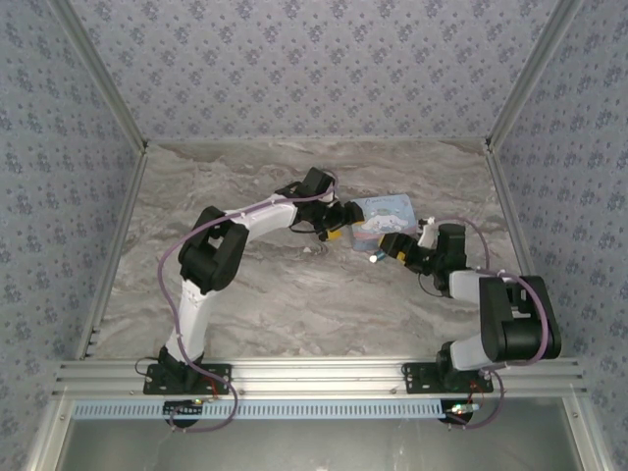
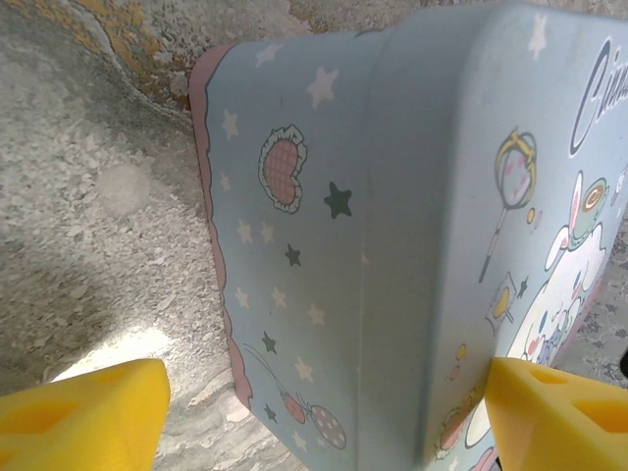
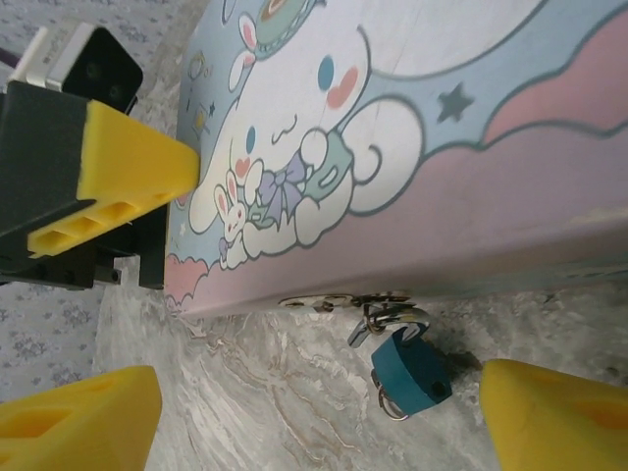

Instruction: Unlock the padlock with the key

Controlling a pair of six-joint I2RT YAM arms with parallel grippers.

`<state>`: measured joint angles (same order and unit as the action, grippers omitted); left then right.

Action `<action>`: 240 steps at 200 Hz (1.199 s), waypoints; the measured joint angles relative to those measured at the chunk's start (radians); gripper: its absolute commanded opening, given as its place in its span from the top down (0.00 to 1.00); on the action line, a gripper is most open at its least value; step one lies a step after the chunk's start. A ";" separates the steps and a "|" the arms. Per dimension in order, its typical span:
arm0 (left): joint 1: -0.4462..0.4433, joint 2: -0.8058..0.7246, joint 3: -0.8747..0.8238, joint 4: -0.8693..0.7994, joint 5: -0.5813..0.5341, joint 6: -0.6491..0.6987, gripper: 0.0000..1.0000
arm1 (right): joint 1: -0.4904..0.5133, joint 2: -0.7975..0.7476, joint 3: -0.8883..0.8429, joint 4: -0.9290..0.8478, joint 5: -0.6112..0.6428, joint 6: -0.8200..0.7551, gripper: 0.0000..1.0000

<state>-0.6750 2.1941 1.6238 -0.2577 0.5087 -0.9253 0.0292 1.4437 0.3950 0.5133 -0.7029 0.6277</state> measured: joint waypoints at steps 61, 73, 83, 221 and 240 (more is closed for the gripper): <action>0.000 -0.005 -0.009 0.007 0.000 0.000 0.17 | 0.038 0.077 0.000 0.104 0.018 0.001 0.19; 0.000 -0.006 -0.010 0.006 0.000 0.000 0.17 | 0.039 0.094 0.000 0.125 0.019 0.002 0.20; 0.000 -0.006 -0.010 0.006 0.000 0.000 0.17 | 0.039 0.107 0.000 0.140 0.019 0.007 0.22; 0.000 -0.006 -0.011 0.005 0.000 0.000 0.17 | 0.043 0.151 -0.028 0.250 0.013 0.008 0.50; 0.000 -0.008 -0.011 0.002 0.000 0.000 0.17 | 0.043 0.151 -0.035 0.254 0.008 0.000 0.51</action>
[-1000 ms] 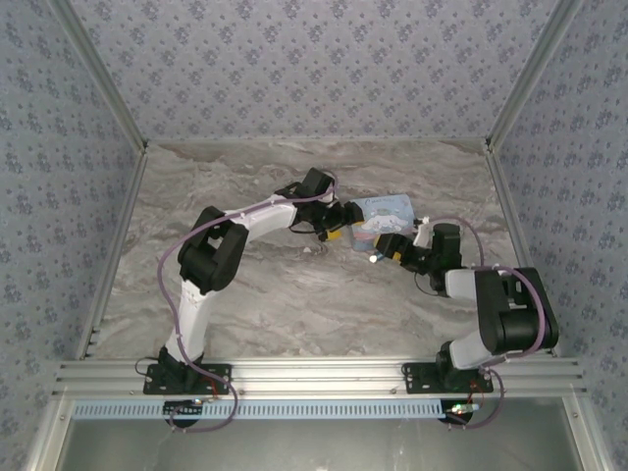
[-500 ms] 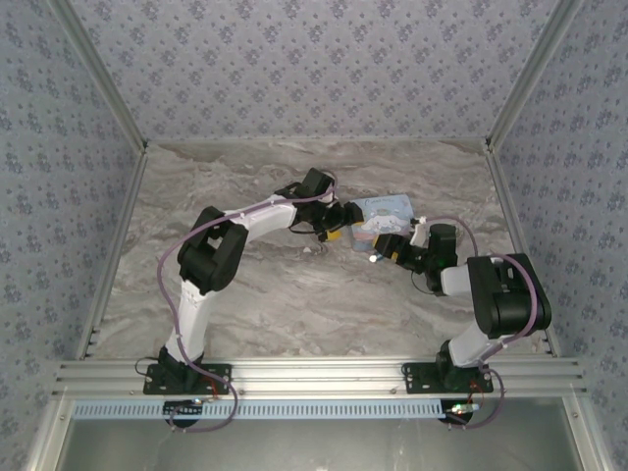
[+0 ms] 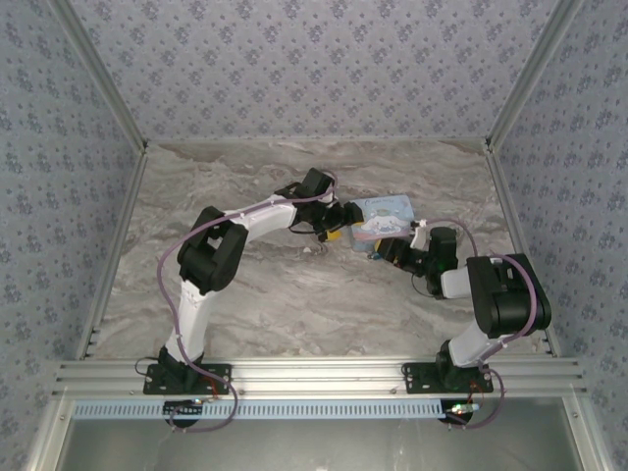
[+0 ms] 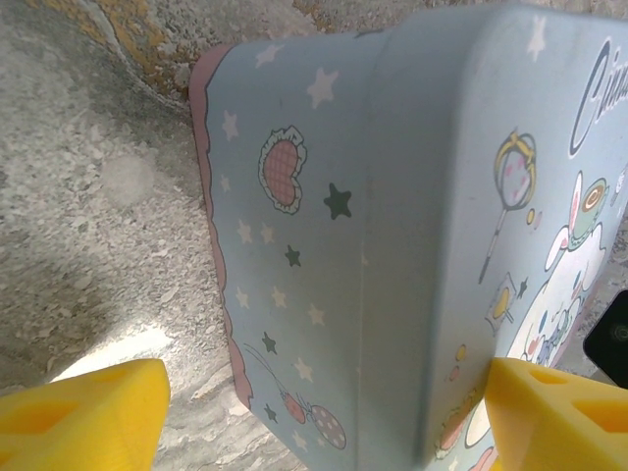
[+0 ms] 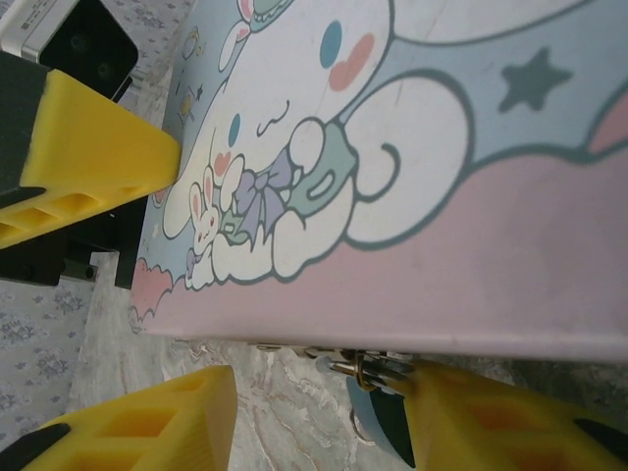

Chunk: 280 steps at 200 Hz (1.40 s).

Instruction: Unlock the padlock with the key

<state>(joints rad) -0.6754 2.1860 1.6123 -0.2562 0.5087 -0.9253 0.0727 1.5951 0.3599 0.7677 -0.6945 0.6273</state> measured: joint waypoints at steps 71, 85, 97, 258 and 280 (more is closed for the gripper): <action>0.000 -0.002 -0.002 -0.003 0.000 0.000 0.17 | 0.000 0.000 -0.017 0.011 -0.002 -0.019 0.62; 0.000 -0.003 -0.005 -0.002 0.000 0.000 0.17 | 0.000 0.000 -0.017 0.009 -0.001 -0.021 0.65; 0.000 -0.005 -0.006 -0.003 0.000 0.000 0.17 | 0.000 0.000 -0.018 0.006 -0.002 -0.023 0.68; 0.001 -0.033 -0.044 0.002 -0.016 -0.003 0.17 | -0.008 -0.032 -0.036 -0.032 0.031 -0.029 0.98; 0.001 -0.040 -0.056 0.006 -0.016 -0.003 0.17 | -0.010 -0.047 -0.048 -0.032 0.045 -0.011 0.98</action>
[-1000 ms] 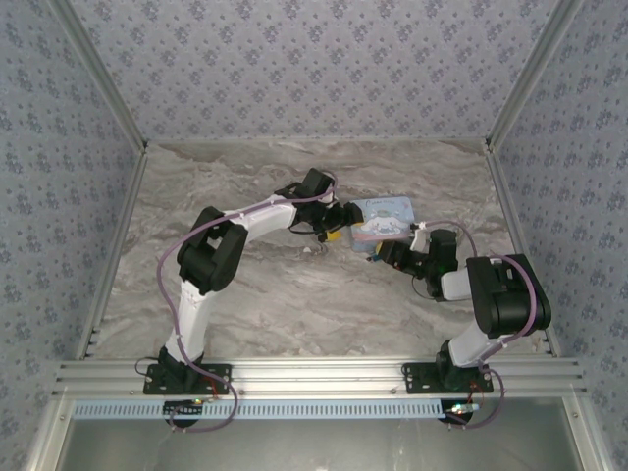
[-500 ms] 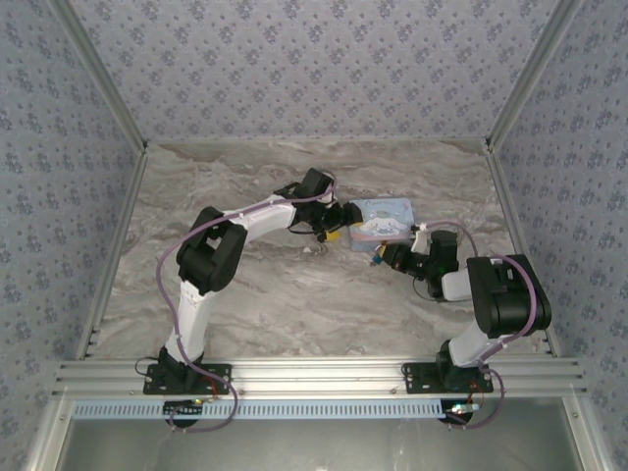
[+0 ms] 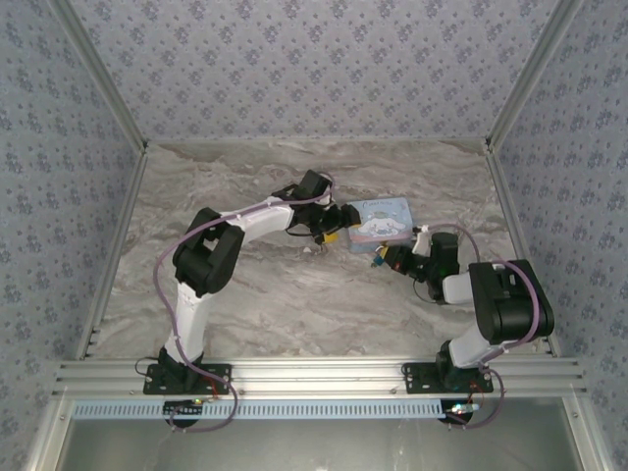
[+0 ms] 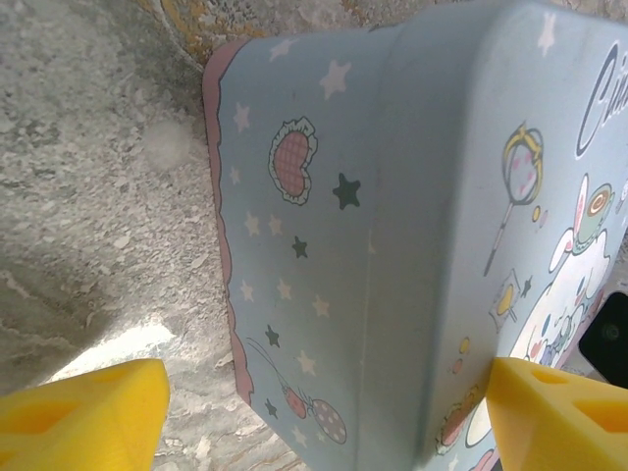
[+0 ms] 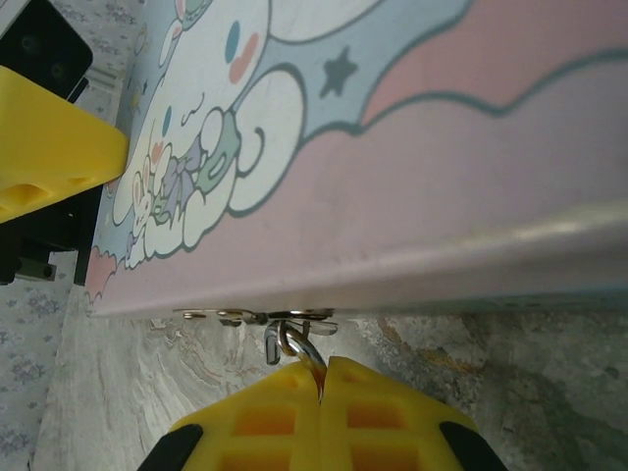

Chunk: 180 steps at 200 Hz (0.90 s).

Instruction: Unlock the padlock with the key

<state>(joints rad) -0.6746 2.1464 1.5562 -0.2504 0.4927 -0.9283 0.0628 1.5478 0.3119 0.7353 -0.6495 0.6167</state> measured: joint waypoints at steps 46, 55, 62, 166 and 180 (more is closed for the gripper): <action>0.000 -0.013 -0.029 0.024 0.001 -0.001 0.17 | -0.024 -0.050 -0.027 -0.002 0.026 0.053 0.99; -0.001 -0.015 -0.035 0.030 0.002 -0.004 0.17 | -0.028 -0.060 -0.030 -0.003 0.027 0.063 0.99; -0.001 -0.018 -0.041 0.037 0.002 -0.005 0.17 | -0.032 -0.068 -0.032 -0.005 0.030 0.072 0.99; -0.013 -0.069 -0.127 0.084 0.000 -0.028 0.17 | -0.057 -0.190 -0.040 -0.072 0.084 0.132 0.99; -0.012 -0.073 -0.140 0.092 0.002 -0.034 0.17 | -0.061 -0.200 -0.040 -0.078 0.089 0.132 0.99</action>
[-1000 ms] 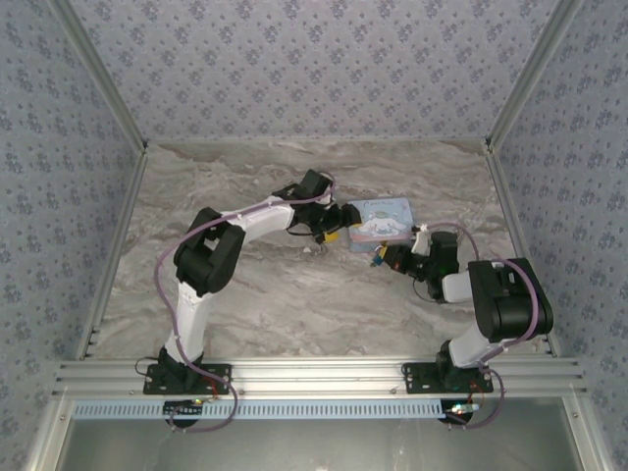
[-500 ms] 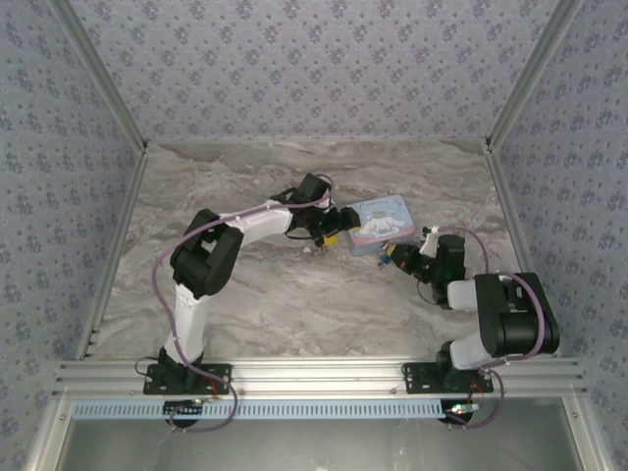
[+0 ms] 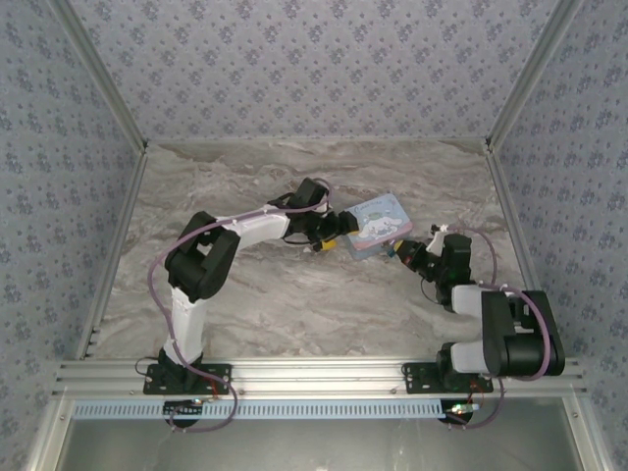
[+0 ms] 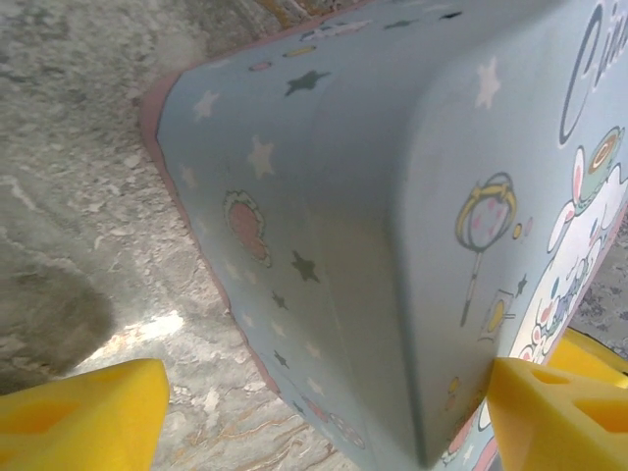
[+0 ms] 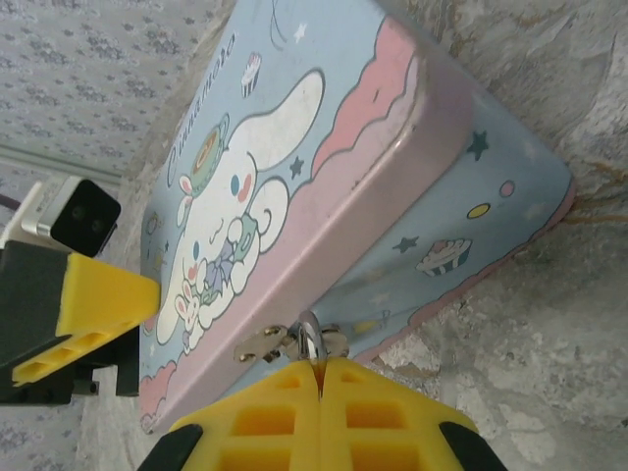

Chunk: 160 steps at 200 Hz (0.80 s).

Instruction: Unlock the padlock with the key

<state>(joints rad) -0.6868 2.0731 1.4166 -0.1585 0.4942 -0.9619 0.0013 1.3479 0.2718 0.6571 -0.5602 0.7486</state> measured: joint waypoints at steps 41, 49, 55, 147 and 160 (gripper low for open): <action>0.000 -0.005 -0.010 0.008 -0.005 -0.001 0.17 | -0.004 0.000 -0.001 -0.004 0.007 0.000 0.99; 0.000 -0.007 -0.014 0.011 -0.005 -0.001 0.17 | -0.004 -0.003 -0.001 -0.011 0.008 -0.001 0.99; 0.000 -0.009 -0.016 0.014 -0.007 0.000 0.17 | -0.006 -0.010 -0.001 -0.023 0.008 -0.004 0.99; 0.059 -0.065 -0.066 -0.032 -0.019 0.020 0.17 | -0.006 -0.272 0.033 -0.370 0.021 -0.142 0.99; 0.072 -0.071 -0.071 -0.041 -0.023 0.027 0.17 | -0.006 -0.327 0.040 -0.432 0.024 -0.162 0.99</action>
<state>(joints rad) -0.6144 2.0022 1.3457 -0.1997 0.4709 -0.9348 -0.0051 1.0214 0.3115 0.2249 -0.5358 0.5865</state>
